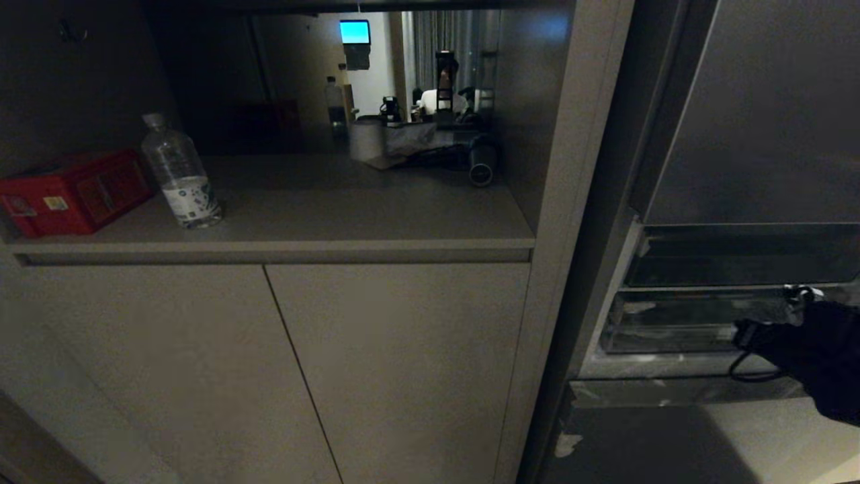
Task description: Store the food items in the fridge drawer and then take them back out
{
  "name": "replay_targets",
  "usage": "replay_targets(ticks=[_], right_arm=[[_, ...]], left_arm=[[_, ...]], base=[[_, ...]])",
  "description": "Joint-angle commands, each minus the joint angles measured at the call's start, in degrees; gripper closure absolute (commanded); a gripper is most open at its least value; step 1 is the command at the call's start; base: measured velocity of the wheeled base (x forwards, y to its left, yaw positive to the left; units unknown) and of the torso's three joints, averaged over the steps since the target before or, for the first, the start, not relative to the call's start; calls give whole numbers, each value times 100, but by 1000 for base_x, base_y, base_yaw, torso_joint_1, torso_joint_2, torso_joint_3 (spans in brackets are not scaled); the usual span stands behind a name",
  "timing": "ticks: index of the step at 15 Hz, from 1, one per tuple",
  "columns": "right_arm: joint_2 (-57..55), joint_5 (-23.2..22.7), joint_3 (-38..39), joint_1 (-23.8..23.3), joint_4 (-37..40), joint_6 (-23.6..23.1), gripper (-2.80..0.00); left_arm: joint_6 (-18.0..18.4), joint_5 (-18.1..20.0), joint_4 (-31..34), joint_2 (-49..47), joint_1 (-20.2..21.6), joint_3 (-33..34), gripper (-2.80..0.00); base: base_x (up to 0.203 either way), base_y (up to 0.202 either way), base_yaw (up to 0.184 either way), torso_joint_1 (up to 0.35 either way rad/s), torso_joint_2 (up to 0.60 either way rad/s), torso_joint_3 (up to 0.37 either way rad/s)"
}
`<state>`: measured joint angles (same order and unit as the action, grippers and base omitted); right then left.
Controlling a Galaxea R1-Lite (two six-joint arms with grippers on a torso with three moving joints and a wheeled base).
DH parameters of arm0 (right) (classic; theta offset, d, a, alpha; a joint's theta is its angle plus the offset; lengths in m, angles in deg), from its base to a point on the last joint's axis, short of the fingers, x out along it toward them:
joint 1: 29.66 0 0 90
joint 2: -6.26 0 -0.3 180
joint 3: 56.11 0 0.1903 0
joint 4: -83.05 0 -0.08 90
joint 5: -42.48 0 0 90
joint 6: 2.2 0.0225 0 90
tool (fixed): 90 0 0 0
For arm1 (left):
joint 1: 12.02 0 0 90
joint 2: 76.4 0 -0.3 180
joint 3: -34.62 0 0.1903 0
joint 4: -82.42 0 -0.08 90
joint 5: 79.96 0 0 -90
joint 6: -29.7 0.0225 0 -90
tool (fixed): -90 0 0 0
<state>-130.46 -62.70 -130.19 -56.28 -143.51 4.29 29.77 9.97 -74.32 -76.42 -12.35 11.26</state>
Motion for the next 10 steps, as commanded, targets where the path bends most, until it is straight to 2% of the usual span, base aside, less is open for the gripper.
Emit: replay_targets(ticks=[1, 5, 8, 10], right_arm=[[-332, -19, -61, 311, -312, 236, 0], [671, -94, 1406, 178, -832, 514, 0], [1575, -125, 2423, -229, -962, 502, 0], [2257, -124, 3189, -647, -986, 299, 0]], left_arm=[[1, -1, -7, 0, -2, 0, 0], [10, -1, -7, -6, -2, 0, 0], [10, 1, -7, 2, -2, 0, 0], [10, -1, -7, -6, -2, 0, 0]], base=[[0, 0, 0, 0, 0, 0], [0, 0, 0, 0, 0, 0], [0, 0, 0, 0, 0, 0], [0, 0, 0, 0, 0, 0]])
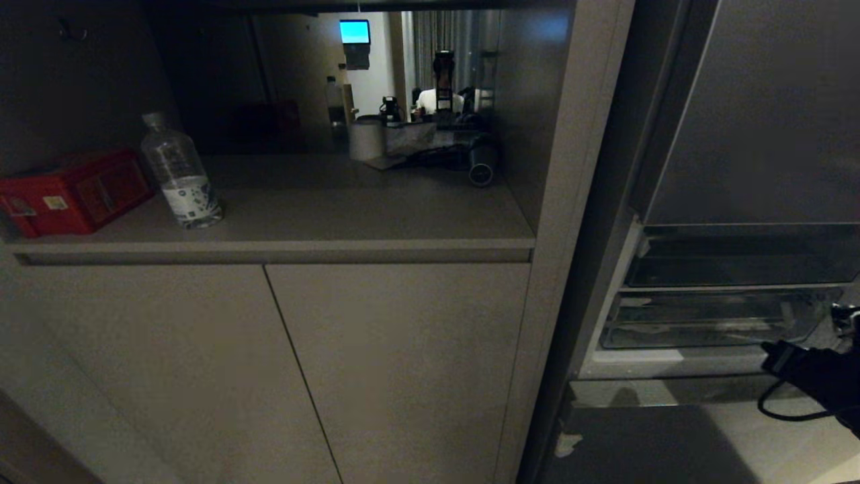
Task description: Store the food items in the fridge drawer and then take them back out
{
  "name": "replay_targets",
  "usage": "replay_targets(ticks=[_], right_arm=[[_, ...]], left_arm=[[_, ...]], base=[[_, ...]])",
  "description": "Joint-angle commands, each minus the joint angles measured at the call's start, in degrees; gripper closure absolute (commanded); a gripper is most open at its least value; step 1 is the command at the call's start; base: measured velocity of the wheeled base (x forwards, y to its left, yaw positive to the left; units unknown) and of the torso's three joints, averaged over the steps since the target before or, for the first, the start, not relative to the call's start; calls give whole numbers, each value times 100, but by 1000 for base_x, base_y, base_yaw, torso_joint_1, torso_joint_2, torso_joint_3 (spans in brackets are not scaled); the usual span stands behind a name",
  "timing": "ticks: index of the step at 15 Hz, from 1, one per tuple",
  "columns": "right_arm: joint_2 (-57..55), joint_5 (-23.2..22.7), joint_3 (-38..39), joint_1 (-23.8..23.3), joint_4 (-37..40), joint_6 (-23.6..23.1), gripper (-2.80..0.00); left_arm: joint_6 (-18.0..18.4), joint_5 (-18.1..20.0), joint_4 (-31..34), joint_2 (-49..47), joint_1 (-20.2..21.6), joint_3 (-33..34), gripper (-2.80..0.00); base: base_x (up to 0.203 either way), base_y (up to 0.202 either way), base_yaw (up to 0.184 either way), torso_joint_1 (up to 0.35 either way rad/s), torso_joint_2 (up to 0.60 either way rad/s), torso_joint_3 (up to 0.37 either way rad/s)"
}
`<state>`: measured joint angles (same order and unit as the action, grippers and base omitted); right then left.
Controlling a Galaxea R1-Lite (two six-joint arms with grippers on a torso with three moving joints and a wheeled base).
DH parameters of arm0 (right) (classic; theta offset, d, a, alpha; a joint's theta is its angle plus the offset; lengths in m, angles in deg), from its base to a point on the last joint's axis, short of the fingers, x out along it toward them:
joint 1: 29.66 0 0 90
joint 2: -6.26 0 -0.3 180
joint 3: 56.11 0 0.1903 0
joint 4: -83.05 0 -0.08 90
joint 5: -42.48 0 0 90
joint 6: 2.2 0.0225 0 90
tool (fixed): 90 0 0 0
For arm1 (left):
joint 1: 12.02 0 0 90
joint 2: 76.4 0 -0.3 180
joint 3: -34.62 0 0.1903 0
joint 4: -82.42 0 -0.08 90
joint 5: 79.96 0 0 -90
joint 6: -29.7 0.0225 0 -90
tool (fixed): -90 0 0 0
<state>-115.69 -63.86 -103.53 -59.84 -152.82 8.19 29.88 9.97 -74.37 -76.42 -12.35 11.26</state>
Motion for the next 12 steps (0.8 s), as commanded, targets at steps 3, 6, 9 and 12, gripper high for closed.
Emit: replay_targets(ticks=[3, 6, 9, 12], right_arm=[[1622, -2, 1225, -1085, -86, -433, 0], [2115, -1, 1842, -1633, -100, -916, 0], [2258, -1, 1980, -1710, -205, -1206, 0], [2497, -1, 2199, -1710, -206, -1302, 0]], left_arm=[[-9, -1, -2, 2, -2, 0, 0], [-18, -1, -2, 2, -2, 0, 0], [-27, -1, -11, 2, -2, 0, 0], [-27, -1, -11, 2, -2, 0, 0]], base=[[0, 0, 0, 0, 0, 0], [0, 0, 0, 0, 0, 0], [0, 0, 0, 0, 0, 0], [1, 3, -22, 3, 1, 0]])
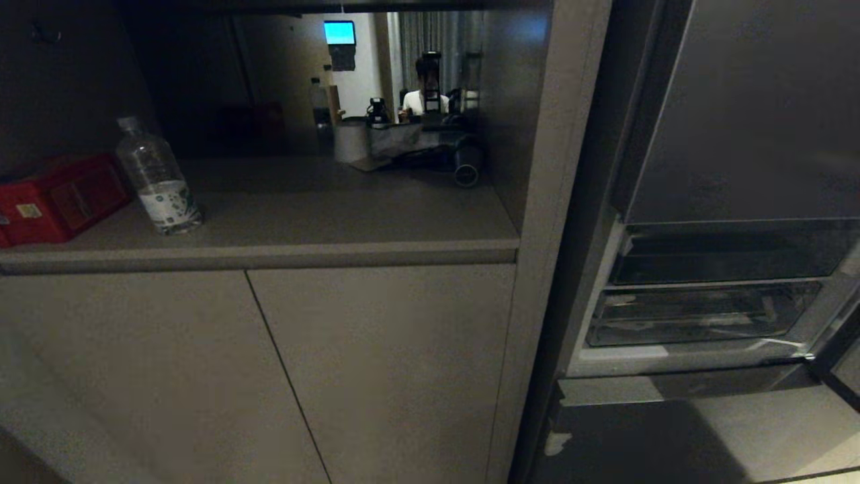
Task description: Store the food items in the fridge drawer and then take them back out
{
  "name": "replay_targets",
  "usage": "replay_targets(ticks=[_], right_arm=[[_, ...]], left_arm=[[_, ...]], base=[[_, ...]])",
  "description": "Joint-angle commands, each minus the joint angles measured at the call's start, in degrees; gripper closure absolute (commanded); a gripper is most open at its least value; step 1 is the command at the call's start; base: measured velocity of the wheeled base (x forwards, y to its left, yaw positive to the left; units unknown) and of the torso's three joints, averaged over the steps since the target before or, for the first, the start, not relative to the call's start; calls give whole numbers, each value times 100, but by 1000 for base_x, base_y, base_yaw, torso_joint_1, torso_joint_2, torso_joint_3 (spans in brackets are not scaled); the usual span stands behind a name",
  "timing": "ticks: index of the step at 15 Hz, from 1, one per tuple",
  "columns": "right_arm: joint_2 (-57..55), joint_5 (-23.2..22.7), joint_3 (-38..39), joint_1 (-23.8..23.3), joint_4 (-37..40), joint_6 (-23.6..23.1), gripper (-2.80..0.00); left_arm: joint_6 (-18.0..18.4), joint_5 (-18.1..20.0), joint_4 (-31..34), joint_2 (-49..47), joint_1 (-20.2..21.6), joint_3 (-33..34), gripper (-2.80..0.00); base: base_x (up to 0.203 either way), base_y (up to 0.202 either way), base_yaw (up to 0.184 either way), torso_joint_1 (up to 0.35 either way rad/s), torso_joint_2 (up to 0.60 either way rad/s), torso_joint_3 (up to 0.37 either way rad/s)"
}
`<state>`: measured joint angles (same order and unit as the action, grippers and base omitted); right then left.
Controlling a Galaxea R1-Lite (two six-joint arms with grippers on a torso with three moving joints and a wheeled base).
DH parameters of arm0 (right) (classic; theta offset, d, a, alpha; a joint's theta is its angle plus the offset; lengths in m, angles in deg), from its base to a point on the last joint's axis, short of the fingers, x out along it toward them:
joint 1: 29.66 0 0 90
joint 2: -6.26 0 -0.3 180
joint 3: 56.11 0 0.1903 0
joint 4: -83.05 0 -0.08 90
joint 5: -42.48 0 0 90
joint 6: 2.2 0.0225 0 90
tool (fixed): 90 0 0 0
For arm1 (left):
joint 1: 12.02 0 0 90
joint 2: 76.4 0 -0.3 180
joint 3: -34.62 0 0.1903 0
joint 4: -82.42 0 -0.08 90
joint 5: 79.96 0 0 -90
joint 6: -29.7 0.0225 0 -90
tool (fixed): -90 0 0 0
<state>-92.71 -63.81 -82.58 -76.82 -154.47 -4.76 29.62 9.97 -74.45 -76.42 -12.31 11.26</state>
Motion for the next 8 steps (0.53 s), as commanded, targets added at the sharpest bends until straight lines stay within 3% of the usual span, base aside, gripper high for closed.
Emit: replay_targets(ticks=[1, 8], right_arm=[[239, -6, 134, -12, -41, -8, 0], [606, -6, 317, -278, -32, -13, 0]], left_arm=[[-1, -1, -1, 2, -6, 0, 0], [16, -1, -2, -5, -6, 0, 0]], base=[[3, 7, -125, 5, 0, 2], [0, 7, -177, 0, 0, 2]])
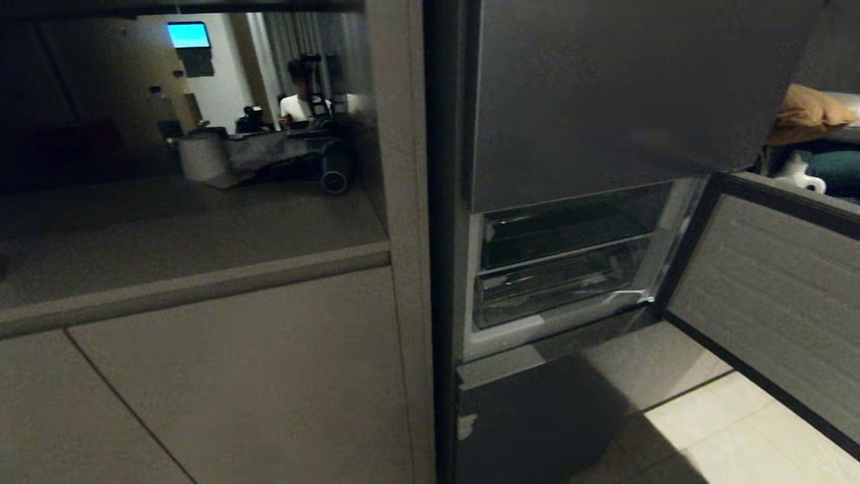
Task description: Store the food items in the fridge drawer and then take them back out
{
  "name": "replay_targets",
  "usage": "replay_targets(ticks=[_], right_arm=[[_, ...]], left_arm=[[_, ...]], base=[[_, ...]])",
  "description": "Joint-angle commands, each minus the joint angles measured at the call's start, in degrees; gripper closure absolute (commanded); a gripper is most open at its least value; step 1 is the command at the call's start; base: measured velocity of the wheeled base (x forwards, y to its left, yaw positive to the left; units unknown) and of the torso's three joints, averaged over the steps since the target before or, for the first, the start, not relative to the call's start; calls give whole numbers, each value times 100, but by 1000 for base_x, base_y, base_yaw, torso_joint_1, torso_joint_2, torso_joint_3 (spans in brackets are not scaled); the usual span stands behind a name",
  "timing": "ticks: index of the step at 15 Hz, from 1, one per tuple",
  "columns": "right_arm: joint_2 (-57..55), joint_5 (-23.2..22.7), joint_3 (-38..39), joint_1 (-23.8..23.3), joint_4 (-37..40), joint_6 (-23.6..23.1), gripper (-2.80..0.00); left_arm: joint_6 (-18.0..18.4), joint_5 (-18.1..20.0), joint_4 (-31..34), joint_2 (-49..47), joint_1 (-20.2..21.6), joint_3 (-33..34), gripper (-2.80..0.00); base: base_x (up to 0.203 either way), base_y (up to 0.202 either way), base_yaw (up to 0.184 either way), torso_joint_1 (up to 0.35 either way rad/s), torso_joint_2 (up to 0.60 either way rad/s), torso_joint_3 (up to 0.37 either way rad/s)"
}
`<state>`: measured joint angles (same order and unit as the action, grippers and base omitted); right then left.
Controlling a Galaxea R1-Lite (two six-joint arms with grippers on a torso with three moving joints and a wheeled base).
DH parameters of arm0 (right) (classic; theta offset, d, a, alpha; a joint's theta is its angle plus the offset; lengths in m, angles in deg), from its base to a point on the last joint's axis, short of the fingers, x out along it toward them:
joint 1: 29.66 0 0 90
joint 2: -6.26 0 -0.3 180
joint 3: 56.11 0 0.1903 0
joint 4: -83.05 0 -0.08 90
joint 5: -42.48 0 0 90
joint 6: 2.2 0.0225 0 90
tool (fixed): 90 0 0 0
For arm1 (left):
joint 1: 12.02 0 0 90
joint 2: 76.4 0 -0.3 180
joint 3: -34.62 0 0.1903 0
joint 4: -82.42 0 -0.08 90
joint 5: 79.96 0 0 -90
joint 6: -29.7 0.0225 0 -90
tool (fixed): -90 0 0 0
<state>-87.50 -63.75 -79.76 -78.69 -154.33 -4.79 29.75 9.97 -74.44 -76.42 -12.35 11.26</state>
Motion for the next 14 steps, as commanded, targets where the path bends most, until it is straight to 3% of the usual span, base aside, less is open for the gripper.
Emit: replay_targets(ticks=[1, 10, 14], right_arm=[[113, -12, 55, -142, -46, -39, 0], [411, 31, 96, -398, -37, -334, 0], [-546, -53, -1090, -872, -44, -267, 0]], left_arm=[[8, -1, -3, 2, -2, 0, 0], [4, -1, -3, 2, -2, 0, 0], [-5, -1, -3, 2, -2, 0, 0]], base=[[-2, 9, -175, -2, 2, 2], [0, 8, -178, 2, 1, 0], [1, 3, -98, -2, 1, -1]])
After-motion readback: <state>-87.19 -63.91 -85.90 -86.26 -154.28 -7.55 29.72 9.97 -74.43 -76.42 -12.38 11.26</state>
